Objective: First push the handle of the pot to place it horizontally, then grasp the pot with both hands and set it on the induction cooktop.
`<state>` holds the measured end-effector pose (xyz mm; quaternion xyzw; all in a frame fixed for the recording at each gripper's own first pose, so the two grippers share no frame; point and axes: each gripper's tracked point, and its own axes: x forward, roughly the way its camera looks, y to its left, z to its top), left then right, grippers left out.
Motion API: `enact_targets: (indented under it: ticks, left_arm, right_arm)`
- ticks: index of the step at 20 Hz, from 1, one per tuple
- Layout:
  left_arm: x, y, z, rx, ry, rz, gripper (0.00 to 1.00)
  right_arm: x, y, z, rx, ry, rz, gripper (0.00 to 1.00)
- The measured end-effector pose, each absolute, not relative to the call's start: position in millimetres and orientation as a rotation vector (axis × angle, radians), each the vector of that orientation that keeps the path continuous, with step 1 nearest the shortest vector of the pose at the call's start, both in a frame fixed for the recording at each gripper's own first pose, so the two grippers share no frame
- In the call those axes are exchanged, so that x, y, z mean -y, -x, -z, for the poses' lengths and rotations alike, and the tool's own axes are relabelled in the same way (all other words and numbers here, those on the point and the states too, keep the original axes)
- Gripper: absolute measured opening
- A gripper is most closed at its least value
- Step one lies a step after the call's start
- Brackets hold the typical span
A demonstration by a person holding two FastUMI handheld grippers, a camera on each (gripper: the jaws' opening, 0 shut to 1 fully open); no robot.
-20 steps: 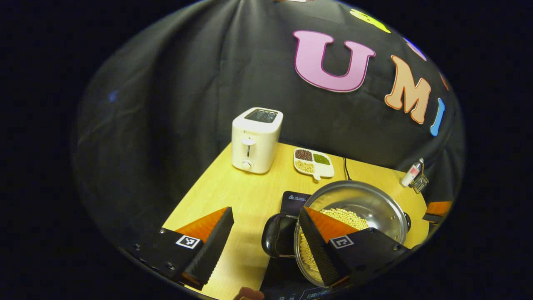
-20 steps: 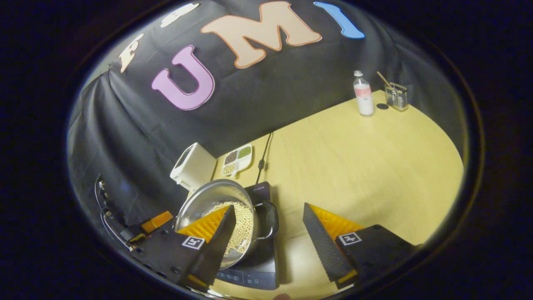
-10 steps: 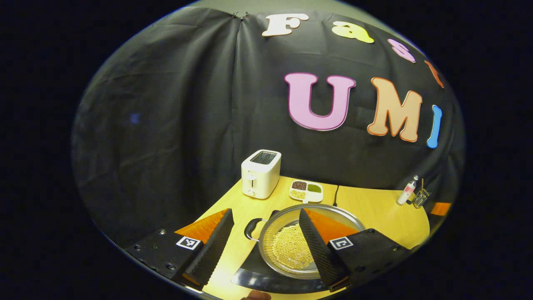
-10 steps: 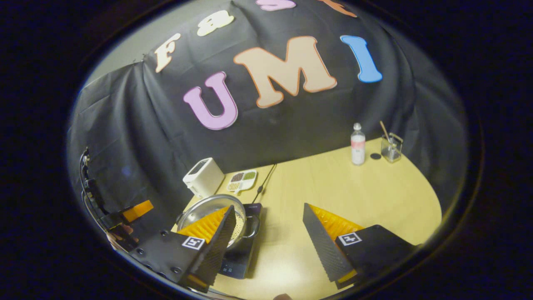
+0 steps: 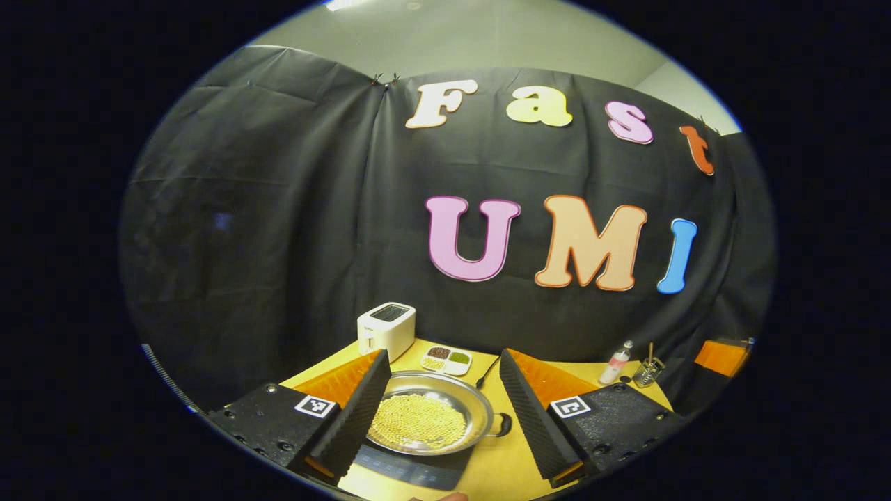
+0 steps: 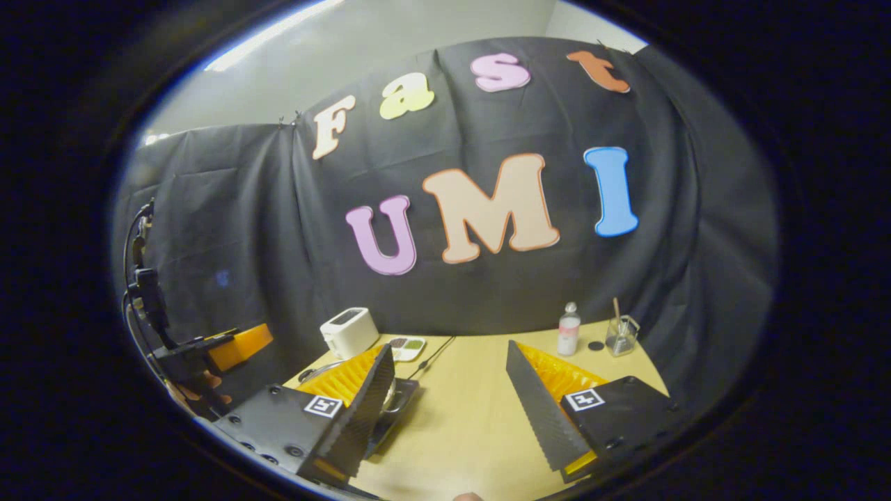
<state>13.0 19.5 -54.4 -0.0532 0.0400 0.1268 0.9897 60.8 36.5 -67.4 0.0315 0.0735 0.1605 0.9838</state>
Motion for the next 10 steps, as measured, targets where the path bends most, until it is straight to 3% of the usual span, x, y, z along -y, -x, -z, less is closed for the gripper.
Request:
enact_targets:
  ticks: [4, 6, 8, 9, 10]
  left_arm:
    - [17, 3, 29, 0.002, 0.026, -0.275, 0.93]
    - [35, 9, 22, 0.022, -0.012, -0.267, 0.99]
    - [52, 11, 17, 0.028, -0.032, -0.246, 0.93]
    - [60, 12, 18, 0.025, -0.034, -0.234, 0.96]
    - [69, 12, 19, 0.018, -0.031, -0.220, 0.96]
  right_arm:
    - [4, -44, 39, -0.067, -0.018, -0.294, 0.92]
    - [26, -39, 34, -0.053, 0.014, -0.260, 0.91]
    - [50, -35, 33, -0.057, 0.039, -0.213, 0.91]
    - [61, -33, 33, -0.064, 0.046, -0.190, 1.00]
    - [71, -31, 35, -0.070, 0.055, -0.165, 1.00]
